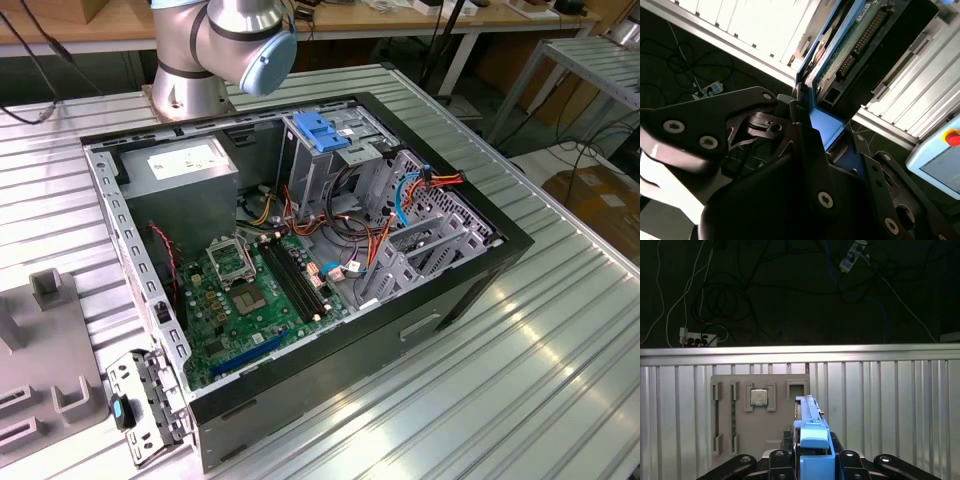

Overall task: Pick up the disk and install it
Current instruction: 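Pick up the disk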

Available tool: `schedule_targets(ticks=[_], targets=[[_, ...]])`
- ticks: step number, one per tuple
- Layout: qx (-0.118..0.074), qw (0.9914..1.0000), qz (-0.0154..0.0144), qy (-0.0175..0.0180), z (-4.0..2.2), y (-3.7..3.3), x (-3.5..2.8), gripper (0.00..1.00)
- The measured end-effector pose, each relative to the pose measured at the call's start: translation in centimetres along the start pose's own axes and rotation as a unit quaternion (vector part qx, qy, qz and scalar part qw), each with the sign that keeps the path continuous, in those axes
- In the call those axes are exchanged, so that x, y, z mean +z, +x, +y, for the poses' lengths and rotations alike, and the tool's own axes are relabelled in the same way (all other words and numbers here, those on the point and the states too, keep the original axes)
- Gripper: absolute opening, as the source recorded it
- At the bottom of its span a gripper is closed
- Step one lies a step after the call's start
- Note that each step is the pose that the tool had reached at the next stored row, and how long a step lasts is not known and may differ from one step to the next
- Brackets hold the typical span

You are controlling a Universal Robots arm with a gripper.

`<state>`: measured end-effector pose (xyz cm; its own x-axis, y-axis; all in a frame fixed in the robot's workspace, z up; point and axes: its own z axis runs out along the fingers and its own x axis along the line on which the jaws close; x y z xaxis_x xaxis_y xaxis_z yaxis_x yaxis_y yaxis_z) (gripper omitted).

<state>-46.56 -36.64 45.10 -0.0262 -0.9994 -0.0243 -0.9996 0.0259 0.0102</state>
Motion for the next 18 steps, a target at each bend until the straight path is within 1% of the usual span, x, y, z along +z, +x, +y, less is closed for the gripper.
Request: schedule_targets(ticks=[7, 18], targets=[[0.0, 1.0, 0.0, 0.0, 0.01, -0.02, -0.75, 0.37], [0.0, 1.0, 0.0, -0.0015, -0.02, -0.05, -2.05, 0.37]])
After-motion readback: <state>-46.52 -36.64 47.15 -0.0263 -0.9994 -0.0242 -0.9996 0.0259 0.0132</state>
